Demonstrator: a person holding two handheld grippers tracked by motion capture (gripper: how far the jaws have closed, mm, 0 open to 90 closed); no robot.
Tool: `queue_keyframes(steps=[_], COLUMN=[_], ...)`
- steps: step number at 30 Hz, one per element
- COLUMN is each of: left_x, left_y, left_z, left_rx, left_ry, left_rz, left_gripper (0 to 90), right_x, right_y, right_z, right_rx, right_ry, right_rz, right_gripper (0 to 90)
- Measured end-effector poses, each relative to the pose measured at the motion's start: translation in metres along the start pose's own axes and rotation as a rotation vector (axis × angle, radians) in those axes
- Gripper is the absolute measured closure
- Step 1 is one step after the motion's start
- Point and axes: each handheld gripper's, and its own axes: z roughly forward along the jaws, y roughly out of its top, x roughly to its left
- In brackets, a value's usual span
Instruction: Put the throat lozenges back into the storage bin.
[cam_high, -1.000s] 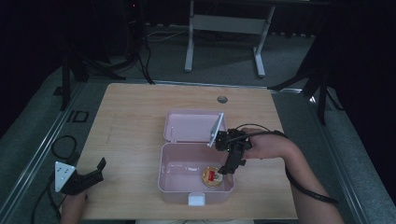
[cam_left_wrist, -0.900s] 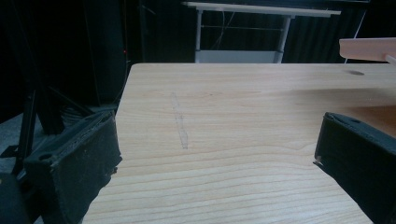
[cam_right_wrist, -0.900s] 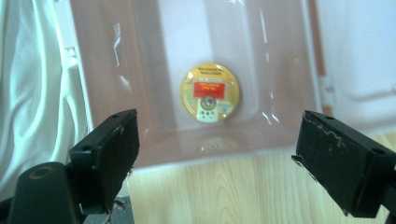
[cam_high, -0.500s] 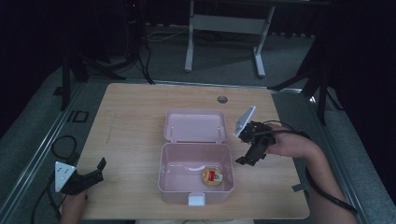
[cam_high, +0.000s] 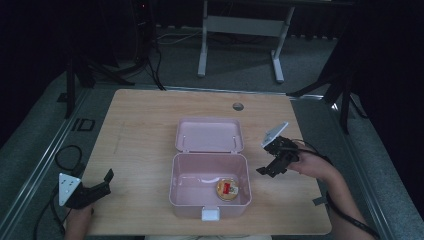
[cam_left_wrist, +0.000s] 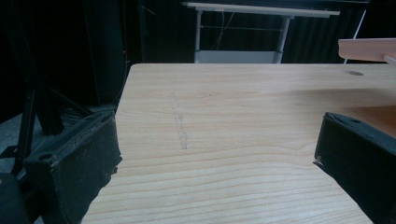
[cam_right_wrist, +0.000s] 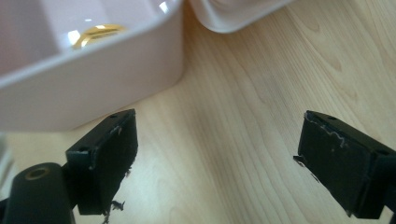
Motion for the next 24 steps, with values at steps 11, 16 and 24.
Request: queue_keyframes(steps=[11,16,24], left_x=[0.000,0.000,0.000], left_y=[0.000,0.000,0.000], left_z=[0.000,0.000,0.000], left_rx=[-0.001,0.000,0.001], left_ry=[-0.003,-0.003,-0.004], left_rz=[-0.002,-0.001,-0.001], left_gripper=[0.5,0.5,0.5], right_x=[-0.016,-0.021,-0.025], right_y=[-0.044,-0.066,-0.096], right_z=[0.037,0.047,0.055], right_rx=[-0.188,-0.255,-0.287], right_ry=[-0.143,-0.220,-0.290], right_rz=[0.193,0.273,0.379], right_gripper=[11.2,11.2,11.2])
